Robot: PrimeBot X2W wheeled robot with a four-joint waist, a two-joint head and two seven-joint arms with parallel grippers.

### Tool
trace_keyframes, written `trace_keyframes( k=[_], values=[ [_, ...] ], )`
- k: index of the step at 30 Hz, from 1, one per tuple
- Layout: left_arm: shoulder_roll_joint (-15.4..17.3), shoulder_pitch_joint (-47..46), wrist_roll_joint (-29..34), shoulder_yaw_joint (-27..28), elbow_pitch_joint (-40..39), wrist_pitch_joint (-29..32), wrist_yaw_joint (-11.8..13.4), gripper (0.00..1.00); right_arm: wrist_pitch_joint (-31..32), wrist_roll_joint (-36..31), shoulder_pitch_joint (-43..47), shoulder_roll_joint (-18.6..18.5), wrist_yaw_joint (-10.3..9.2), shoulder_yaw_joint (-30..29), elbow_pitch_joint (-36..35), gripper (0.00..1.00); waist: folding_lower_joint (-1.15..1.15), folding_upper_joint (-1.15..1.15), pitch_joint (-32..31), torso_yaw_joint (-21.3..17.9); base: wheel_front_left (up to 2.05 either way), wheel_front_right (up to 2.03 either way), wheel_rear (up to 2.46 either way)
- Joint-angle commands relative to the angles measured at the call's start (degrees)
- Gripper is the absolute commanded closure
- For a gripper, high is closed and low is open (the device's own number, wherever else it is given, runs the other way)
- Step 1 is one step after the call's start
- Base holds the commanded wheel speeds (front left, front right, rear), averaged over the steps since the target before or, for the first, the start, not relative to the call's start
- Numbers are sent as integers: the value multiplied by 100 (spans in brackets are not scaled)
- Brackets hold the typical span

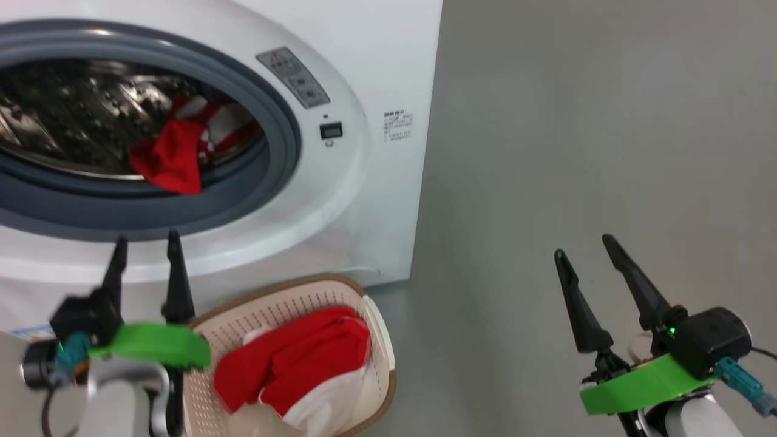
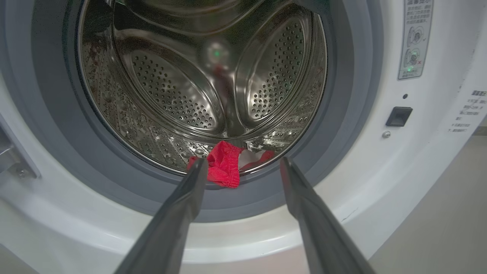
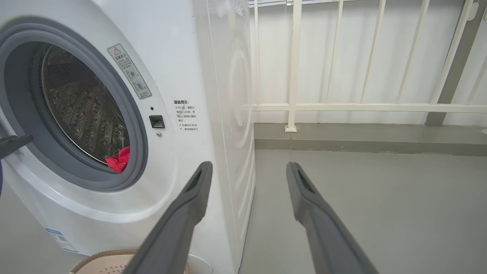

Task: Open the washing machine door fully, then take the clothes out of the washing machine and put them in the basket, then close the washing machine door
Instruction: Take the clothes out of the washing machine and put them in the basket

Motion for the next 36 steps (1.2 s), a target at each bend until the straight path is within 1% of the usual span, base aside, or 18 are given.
trace_keyframes(
  k=[1, 2, 3, 8, 14, 20, 24, 26, 30, 33, 36],
  values=[
    [176, -358, 45, 190, 50, -69, 42, 0, -36, -3, -222, -21, 28, 128, -172, 0, 0, 0, 439, -38, 0, 0, 0],
    [260, -724, 31, 215, 316, -69, 29, 0, -36, -9, -314, -18, 28, 129, -176, 0, 0, 0, 612, -58, 0, 0, 0],
    [260, -724, 31, 215, 316, -69, 29, 0, -36, -9, -314, -18, 28, 129, -176, 0, 0, 0, 612, -58, 0, 0, 0],
    [385, -1517, -115, 380, 772, -69, -57, 0, -36, 4, -534, 11, 28, 155, -198, 0, 0, 0, 982, -151, 0, 0, 0],
    [580, -2541, -69, 433, 1461, -69, -29, 0, -36, 60, -809, 24, 28, 243, -293, 0, 0, 0, 1462, -290, 0, 0, 0],
    [871, -3359, -13, 449, 2068, -69, -34, 0, -36, 80, -1000, 14, 28, 375, -308, 0, 0, 0, 1767, -453, 0, 0, 0],
    [1040, -3803, 11, 400, 2663, -4, -57, 0, -36, 168, -1042, 19, 28, 470, -271, 0, 0, 0, 1862, -537, 0, 0, 0],
    [1132, -4025, 46, 353, 2962, 130, -42, 0, -36, 245, -1043, 3, 28, 545, -261, 0, 0, 0, 1888, -568, 0, 0, 0],
    [1255, -4407, 99, 230, 3552, 652, -58, 0, -36, 351, -1041, -32, 28, 686, -234, 0, 0, 0, 1902, -618, 0, 0, 0],
    [1403, -4622, 265, 62, 3908, 1003, 23, 0, -36, 502, -1058, -93, 28, 901, -180, 0, 0, 0, 1887, -665, 0, 0, 0],
    [1465, -4755, 323, -25, 4232, 1372, 80, 0, -36, 606, -1064, -135, 28, 1029, -132, 0, 0, 0, 1848, -709, 0, 0, 0]
  ],
)
